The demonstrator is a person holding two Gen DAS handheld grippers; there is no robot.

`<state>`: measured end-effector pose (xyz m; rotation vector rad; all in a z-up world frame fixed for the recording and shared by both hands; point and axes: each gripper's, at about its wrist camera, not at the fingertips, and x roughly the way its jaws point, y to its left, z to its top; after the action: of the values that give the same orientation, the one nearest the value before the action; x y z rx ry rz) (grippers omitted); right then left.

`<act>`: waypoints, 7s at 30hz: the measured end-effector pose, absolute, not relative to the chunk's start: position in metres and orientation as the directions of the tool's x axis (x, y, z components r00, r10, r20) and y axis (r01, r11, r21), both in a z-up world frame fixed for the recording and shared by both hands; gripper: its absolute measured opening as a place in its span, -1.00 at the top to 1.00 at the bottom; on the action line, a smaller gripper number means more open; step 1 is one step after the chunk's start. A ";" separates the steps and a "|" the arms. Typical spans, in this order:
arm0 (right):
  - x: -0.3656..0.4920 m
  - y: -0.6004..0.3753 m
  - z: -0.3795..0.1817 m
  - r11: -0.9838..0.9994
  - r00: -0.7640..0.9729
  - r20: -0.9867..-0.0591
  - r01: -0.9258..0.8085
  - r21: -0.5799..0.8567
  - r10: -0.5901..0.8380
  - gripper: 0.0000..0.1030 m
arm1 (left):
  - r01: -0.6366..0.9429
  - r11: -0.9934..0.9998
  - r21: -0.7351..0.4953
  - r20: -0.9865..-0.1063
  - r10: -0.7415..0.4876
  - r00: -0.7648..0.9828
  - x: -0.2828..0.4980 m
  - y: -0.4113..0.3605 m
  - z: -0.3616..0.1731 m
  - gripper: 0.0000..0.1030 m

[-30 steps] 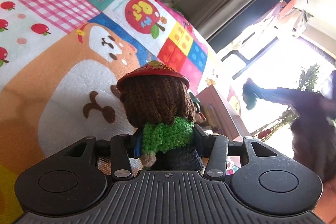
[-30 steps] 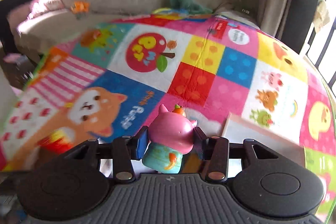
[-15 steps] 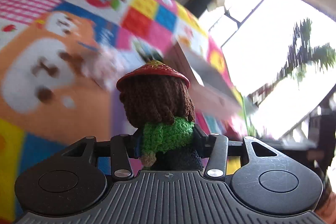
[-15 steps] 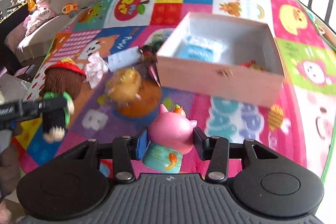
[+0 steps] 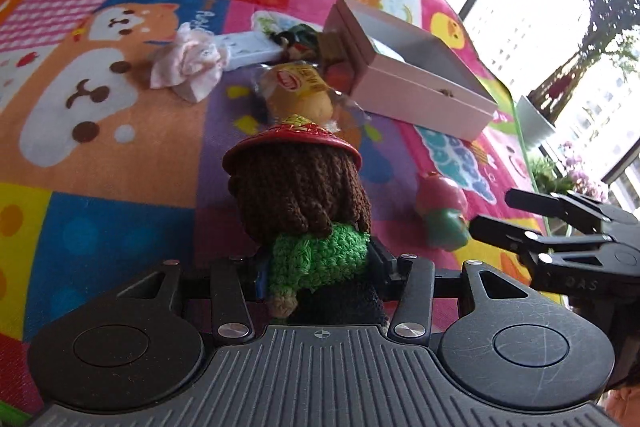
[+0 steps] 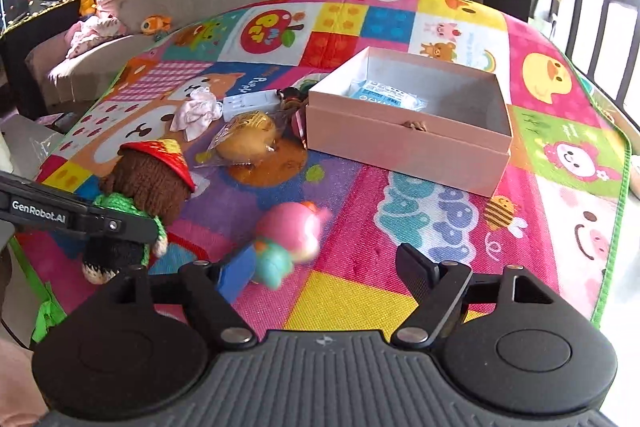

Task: Organize objects

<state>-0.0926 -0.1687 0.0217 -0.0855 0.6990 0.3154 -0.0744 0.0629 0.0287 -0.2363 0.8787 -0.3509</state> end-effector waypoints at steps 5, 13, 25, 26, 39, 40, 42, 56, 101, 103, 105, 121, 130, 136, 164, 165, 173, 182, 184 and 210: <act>-0.071 -0.161 0.013 0.942 0.697 -0.655 -0.327 0.068 0.290 -0.51 | 0.237 0.941 -0.243 -0.729 -0.338 0.596 -0.077 0.044 0.035 0.01; -0.067 -0.155 0.004 0.931 0.695 -0.647 -0.360 0.064 0.314 -0.02 | 0.253 0.947 -0.200 -0.749 -0.314 0.584 -0.078 0.031 0.038 0.01; -0.092 -0.231 0.041 0.960 0.851 -0.444 -0.245 0.134 0.279 0.01 | 0.467 0.839 -0.278 -0.608 -0.530 0.591 0.014 -0.026 0.118 0.01; -0.091 -0.234 0.041 0.960 0.856 -0.435 -0.243 0.139 0.280 0.01 | 0.483 0.829 -0.282 -0.596 -0.546 0.589 0.032 -0.038 0.124 0.01; -0.076 -0.266 0.013 0.969 0.846 -0.477 -0.176 0.173 0.239 0.01 | 0.442 0.871 -0.216 -0.821 -0.406 0.400 0.178 -0.139 0.045 -0.01; -0.075 -0.268 0.012 0.969 0.845 -0.480 -0.171 0.176 0.236 0.01 | 0.470 0.863 -0.186 -0.823 -0.398 0.405 0.173 -0.139 0.046 -0.01; -0.069 -0.270 0.009 0.970 0.843 -0.485 -0.161 0.182 0.231 0.01 | 0.491 0.862 -0.123 -0.825 -0.364 0.432 0.160 -0.140 0.052 -0.01; -0.037 -0.279 0.042 0.955 0.821 -0.499 -0.182 0.233 0.278 0.00 | 0.465 0.836 -0.292 -0.588 -0.540 0.602 0.030 -0.034 0.097 0.05; -0.041 -0.192 -0.011 0.976 0.855 -0.482 -0.116 0.182 0.191 -1.00 | 0.030 0.949 -0.315 -0.693 -0.251 0.676 0.067 0.041 0.023 -0.28; -0.041 -0.192 -0.011 0.976 0.855 -0.481 -0.114 0.187 0.192 -1.00 | 0.039 0.945 -0.325 -0.678 -0.262 0.686 0.059 0.045 0.024 -0.17; -0.040 -0.192 -0.011 0.975 0.852 -0.486 -0.114 0.188 0.193 -1.00 | 0.062 0.941 -0.332 -0.666 -0.280 0.691 0.047 0.050 0.023 -0.15; -0.013 -0.132 0.017 0.963 0.786 -0.579 -0.269 -0.003 0.218 -1.00 | 0.194 0.911 -0.365 -0.594 -0.388 0.705 -0.020 0.135 0.017 -0.11; 0.096 -0.039 0.058 0.910 0.651 -0.674 -0.406 0.079 0.349 -0.99 | 0.223 0.891 -0.395 -0.540 -0.422 0.728 -0.026 0.142 0.008 -0.12; 0.164 0.017 0.028 0.925 0.637 -0.731 -0.379 -0.022 0.244 -0.34 | 0.224 0.875 -0.430 -0.525 -0.444 0.726 -0.025 0.148 0.006 -0.11; 0.049 -0.075 0.002 0.904 0.511 -0.800 -0.418 0.088 0.314 0.14 | 0.195 0.869 -0.455 -0.528 -0.440 0.727 -0.043 0.160 0.005 -0.08; 0.040 -0.080 0.002 0.904 0.519 -0.796 -0.421 0.077 0.310 0.13 | 0.194 0.873 -0.448 -0.530 -0.434 0.728 -0.043 0.158 0.006 -0.08; -0.008 -0.086 0.019 0.883 0.606 -0.730 -0.469 -0.007 0.316 -0.29 | 0.183 0.883 -0.433 -0.536 -0.415 0.735 -0.046 0.154 0.007 -0.09; 0.058 0.001 0.043 0.788 0.464 -0.727 -0.592 0.171 0.507 -0.45 | 0.178 0.886 -0.429 -0.525 -0.404 0.749 -0.049 0.153 0.006 -0.09; 0.075 0.029 0.034 0.787 0.460 -0.748 -0.602 0.133 0.479 -0.45 | 0.178 0.884 -0.432 -0.523 -0.406 0.749 -0.049 0.153 0.006 -0.08; -0.001 -0.112 0.010 0.936 0.629 -0.749 -0.350 -0.035 0.207 -0.73 | 0.192 0.866 -0.461 -0.510 -0.435 0.742 -0.034 0.142 0.001 -0.08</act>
<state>-0.0009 -0.1119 0.0098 -0.1836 0.8320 0.3209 -0.0341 0.1419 0.0012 -0.3980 0.6496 -0.3535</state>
